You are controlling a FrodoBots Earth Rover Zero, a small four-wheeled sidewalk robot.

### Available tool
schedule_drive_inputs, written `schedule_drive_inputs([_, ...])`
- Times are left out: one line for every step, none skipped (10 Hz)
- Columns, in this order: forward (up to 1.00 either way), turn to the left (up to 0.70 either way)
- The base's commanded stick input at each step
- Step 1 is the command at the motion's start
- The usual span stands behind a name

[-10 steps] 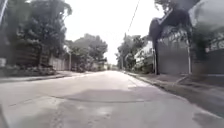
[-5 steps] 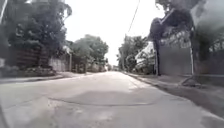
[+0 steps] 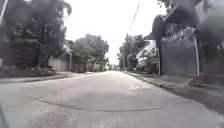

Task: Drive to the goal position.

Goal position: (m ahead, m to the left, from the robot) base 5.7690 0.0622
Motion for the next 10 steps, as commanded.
schedule_drive_inputs([0.5,0.0])
schedule_drive_inputs([0.5,0.0])
schedule_drive_inputs([0.5,0.0])
schedule_drive_inputs([0.5,0.0])
schedule_drive_inputs([0.5,0.0])
schedule_drive_inputs([0.5,0.0])
schedule_drive_inputs([0.5,0.0])
schedule_drive_inputs([0.5,0.0])
schedule_drive_inputs([0.5,0.0])
schedule_drive_inputs([0.5,0.0])
